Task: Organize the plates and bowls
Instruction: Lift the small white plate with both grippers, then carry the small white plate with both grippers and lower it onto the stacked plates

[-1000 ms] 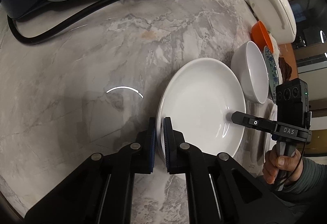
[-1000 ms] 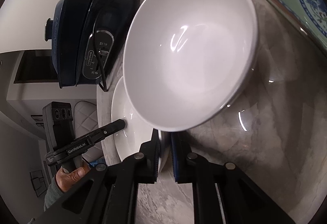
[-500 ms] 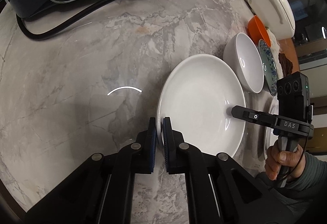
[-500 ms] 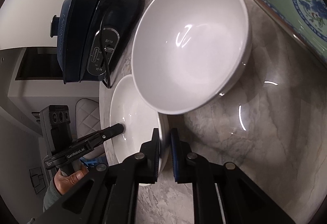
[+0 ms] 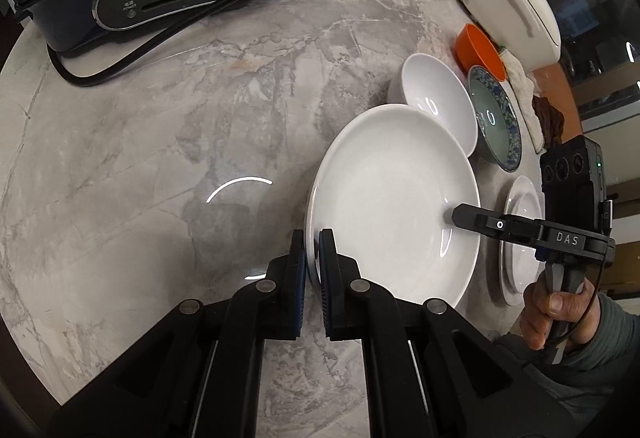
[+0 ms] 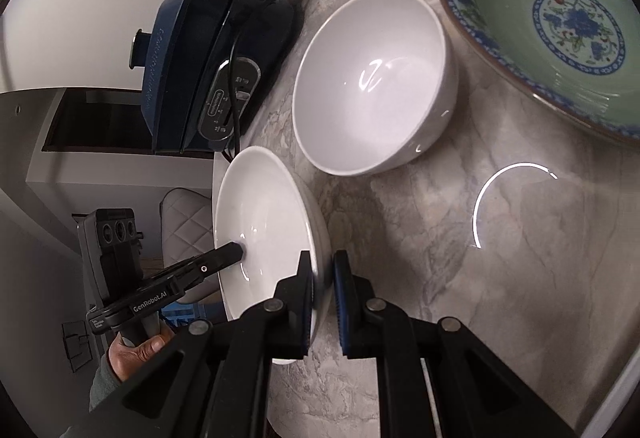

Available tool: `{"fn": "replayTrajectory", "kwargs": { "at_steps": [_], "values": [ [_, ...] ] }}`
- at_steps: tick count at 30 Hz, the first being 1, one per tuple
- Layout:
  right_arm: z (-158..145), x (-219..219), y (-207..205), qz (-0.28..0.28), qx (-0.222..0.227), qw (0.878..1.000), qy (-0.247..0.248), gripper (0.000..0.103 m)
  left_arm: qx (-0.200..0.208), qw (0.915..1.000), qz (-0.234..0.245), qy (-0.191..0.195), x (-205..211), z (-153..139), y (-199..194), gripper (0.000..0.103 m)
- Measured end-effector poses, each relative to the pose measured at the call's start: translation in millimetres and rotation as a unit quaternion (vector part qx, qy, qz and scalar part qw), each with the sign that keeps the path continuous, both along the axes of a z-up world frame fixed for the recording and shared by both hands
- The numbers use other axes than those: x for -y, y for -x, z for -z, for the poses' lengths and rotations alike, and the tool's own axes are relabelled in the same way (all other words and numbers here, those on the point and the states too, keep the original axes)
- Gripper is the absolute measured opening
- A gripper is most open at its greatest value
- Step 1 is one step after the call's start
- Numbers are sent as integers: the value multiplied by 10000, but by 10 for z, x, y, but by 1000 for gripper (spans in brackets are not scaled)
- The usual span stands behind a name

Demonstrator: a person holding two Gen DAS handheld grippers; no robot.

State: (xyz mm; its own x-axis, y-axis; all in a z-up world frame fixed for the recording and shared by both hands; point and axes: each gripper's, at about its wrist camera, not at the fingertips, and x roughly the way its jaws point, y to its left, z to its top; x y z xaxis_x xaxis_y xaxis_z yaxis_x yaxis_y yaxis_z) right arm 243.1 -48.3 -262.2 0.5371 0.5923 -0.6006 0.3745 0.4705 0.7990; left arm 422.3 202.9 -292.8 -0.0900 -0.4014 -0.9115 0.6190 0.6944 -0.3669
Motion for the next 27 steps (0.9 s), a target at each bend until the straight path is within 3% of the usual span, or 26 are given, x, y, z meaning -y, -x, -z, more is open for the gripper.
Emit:
{"fn": "replayTrajectory", "kwargs": {
  "at_steps": [9,27],
  "values": [
    [-240,308,488,182,71,9998,16,13,25,9996,191,196,303,-273,586,5],
    [-584,1416,1629,342,24,9991,237,13,-54,9978,360,558,1559,-777,2125,6]
  ]
}}
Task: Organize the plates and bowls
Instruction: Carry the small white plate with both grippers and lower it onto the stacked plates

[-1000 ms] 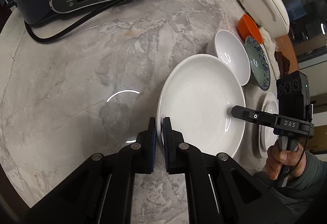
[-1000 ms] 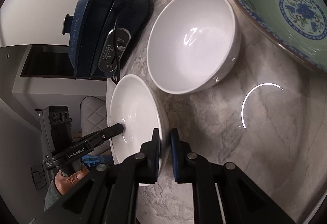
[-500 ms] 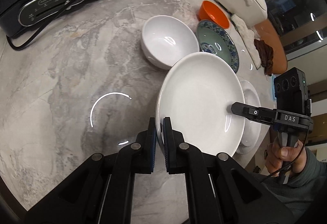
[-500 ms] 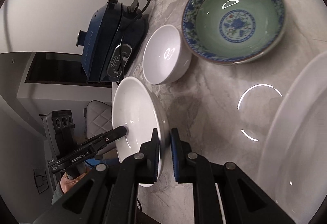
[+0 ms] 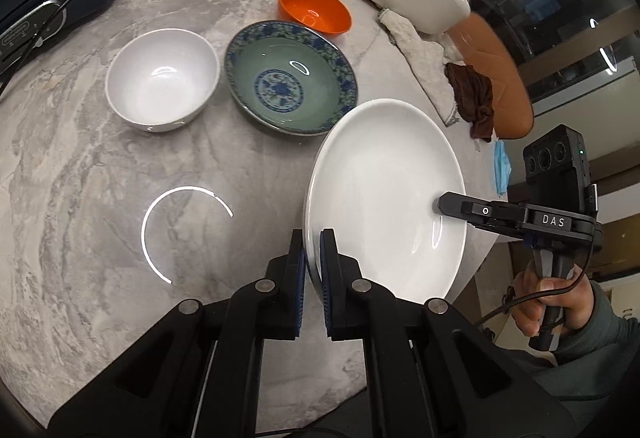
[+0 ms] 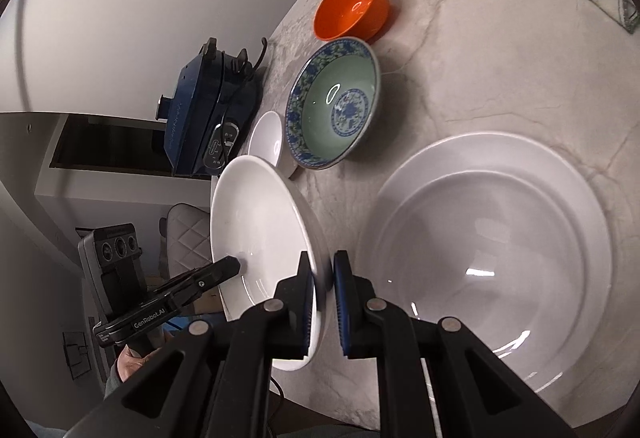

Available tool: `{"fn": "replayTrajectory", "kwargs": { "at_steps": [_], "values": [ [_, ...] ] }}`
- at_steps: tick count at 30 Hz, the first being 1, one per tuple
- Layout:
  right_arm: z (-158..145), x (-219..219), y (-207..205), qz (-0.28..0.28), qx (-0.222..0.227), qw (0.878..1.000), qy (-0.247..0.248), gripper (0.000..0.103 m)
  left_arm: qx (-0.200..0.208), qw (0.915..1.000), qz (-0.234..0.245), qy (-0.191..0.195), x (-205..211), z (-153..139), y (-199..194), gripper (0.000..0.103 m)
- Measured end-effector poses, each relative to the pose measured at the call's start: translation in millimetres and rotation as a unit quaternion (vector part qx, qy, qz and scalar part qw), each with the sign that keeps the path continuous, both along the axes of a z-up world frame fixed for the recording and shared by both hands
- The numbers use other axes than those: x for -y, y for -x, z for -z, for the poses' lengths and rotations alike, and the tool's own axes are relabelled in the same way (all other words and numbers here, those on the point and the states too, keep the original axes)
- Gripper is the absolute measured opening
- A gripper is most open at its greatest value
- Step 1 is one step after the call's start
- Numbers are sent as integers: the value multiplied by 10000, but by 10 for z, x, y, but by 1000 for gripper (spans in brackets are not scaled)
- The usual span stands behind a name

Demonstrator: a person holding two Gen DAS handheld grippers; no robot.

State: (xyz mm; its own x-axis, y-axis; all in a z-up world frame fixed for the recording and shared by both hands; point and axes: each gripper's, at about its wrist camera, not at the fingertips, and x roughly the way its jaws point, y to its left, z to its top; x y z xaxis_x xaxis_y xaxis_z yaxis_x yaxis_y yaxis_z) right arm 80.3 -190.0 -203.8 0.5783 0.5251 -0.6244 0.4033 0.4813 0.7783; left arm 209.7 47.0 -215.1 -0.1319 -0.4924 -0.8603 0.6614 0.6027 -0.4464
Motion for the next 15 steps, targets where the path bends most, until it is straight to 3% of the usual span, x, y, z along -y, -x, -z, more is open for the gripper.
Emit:
{"fn": "replayTrajectory", "kwargs": {
  "at_steps": [6,15],
  "values": [
    [-1,323,393,-195,-170,9994,234,13,-277,9996,-64,-10,314,173,496,6],
    [355,609,681,-339,-551,9974,307,13,-411,9983,-165,-380,576,641,879,7]
  ]
}}
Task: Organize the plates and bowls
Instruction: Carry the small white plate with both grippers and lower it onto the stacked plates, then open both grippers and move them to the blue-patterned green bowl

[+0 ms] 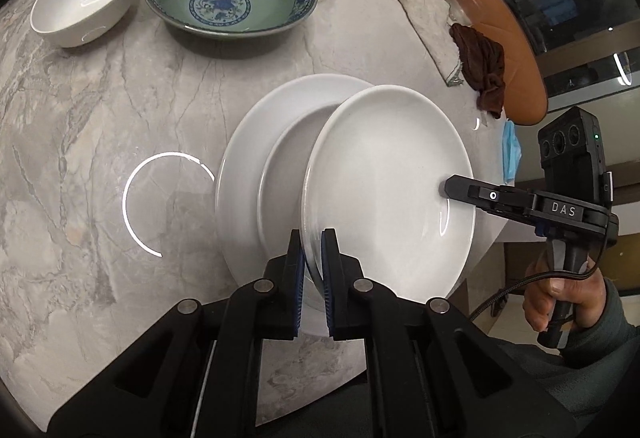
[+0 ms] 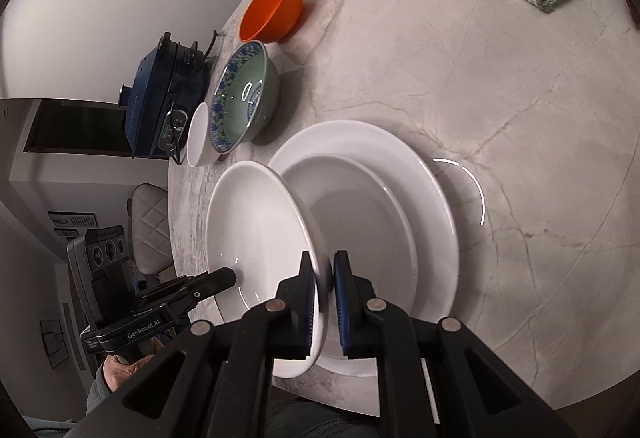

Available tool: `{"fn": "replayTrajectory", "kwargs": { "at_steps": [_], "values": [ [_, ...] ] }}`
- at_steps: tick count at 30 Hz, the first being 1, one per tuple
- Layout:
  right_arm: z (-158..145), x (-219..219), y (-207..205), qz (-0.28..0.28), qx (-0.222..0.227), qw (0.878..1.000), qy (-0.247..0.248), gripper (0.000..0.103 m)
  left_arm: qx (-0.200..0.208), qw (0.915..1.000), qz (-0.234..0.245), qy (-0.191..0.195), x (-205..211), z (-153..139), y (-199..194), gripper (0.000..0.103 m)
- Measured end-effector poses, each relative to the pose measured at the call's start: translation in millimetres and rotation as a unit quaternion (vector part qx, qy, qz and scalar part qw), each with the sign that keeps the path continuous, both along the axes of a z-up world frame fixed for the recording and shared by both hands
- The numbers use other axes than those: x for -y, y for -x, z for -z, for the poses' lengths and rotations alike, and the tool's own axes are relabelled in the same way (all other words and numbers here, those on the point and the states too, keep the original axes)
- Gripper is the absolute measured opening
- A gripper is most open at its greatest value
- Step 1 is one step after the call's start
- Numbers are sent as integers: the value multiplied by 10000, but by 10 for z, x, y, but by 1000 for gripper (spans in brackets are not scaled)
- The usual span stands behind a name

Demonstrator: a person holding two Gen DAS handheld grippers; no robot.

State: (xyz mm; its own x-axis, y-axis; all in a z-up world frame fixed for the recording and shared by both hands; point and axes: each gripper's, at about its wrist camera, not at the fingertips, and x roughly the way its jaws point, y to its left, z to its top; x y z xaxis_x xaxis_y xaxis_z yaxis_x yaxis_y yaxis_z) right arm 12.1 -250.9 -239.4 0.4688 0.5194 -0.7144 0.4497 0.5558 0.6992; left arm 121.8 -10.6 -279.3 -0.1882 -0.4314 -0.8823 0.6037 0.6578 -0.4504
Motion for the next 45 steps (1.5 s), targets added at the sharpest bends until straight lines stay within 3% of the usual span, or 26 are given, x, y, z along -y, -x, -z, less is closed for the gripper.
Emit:
{"fn": "replayTrajectory", "kwargs": {
  "at_steps": [12,24,26,28,32,37,41,45],
  "values": [
    [248,-68,24,-493,-210,9970,560,13,136,9991,16,-401,172,360,126,8],
    [221,-138,16,-642,-253,9923,1029,15,331,9976,51,-602,303,497,161,12],
    [203,-153,13,-671,-233,9915,1087,20,313,9980,51,-539,322,492,164,18],
    [193,-170,6,-686,-207,9916,1072,26,290,9986,68,-439,334,476,163,32],
    [147,-221,-21,-750,-153,9912,1082,34,256,9994,182,-177,419,405,225,83],
    [24,-259,-56,-776,-24,9901,1171,50,305,9995,87,2,442,310,235,94],
    [-45,-219,-41,-683,54,9910,1146,51,368,9993,-16,80,378,200,188,103],
    [-117,-168,-7,-530,144,9918,1156,58,409,9990,-91,165,244,40,160,103]
  ]
}}
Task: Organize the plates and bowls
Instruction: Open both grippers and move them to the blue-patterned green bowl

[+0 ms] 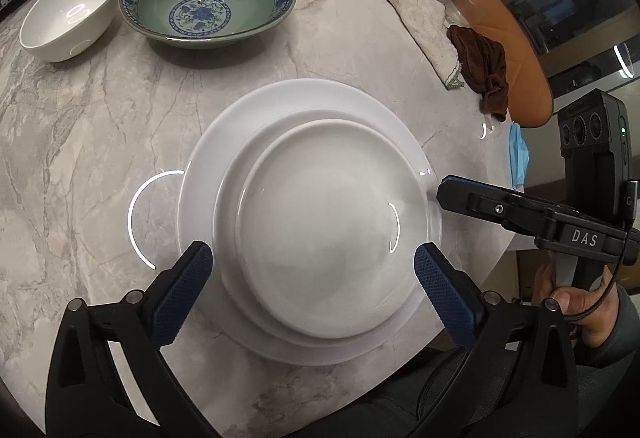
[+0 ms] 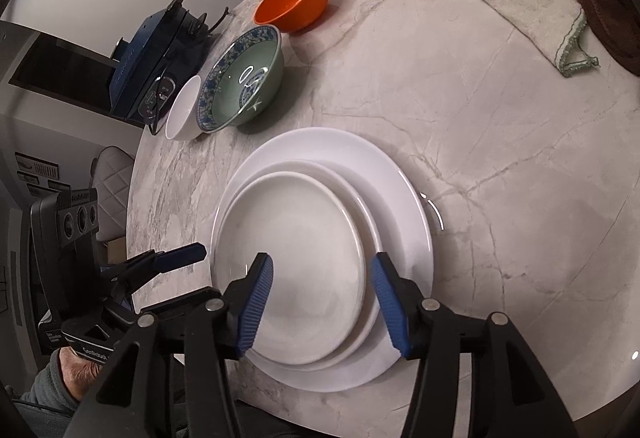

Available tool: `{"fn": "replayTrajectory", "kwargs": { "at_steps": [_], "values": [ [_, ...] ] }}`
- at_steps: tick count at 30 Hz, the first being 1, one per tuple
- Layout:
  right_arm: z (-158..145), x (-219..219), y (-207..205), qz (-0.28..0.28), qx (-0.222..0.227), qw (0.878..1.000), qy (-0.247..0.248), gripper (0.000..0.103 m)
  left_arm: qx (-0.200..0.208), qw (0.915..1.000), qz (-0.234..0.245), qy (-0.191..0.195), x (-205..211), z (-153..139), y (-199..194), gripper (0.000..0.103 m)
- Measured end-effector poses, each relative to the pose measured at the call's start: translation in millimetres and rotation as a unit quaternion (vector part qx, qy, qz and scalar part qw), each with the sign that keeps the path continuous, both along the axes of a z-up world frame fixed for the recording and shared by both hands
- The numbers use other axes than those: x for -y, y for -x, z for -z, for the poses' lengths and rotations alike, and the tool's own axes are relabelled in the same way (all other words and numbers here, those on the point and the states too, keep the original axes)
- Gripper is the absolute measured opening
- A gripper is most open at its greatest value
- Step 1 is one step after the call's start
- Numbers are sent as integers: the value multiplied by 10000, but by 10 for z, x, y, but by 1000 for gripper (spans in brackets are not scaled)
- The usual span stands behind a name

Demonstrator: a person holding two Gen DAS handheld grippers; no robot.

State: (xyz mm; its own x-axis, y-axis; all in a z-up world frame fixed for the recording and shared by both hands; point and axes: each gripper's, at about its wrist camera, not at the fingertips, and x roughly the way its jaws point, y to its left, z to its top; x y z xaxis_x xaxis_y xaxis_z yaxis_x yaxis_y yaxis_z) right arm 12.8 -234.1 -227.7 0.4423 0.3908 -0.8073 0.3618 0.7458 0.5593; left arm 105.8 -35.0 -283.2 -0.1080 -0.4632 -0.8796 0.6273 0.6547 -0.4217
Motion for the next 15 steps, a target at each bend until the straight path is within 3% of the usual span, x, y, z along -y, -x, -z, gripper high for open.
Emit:
{"fn": "replayTrajectory", "kwargs": {
  "at_steps": [2,4,7,9,15],
  "values": [
    [-63,42,23,102,164,9998,-35,63,120,9998,-111,120,-135,-146,-36,103],
    [-141,101,56,261,465,9985,-146,80,403,9983,-308,285,-290,-323,-105,103],
    [-215,241,109,597,868,9935,-433,94,756,9931,-722,533,-565,-505,-316,103],
    [-208,333,104,803,910,9904,-654,101,920,9885,-1060,563,-769,-553,-498,103],
    [-280,626,-115,1229,1044,9833,-841,103,894,9825,-1543,533,-1022,-580,-1049,103]
  ]
}}
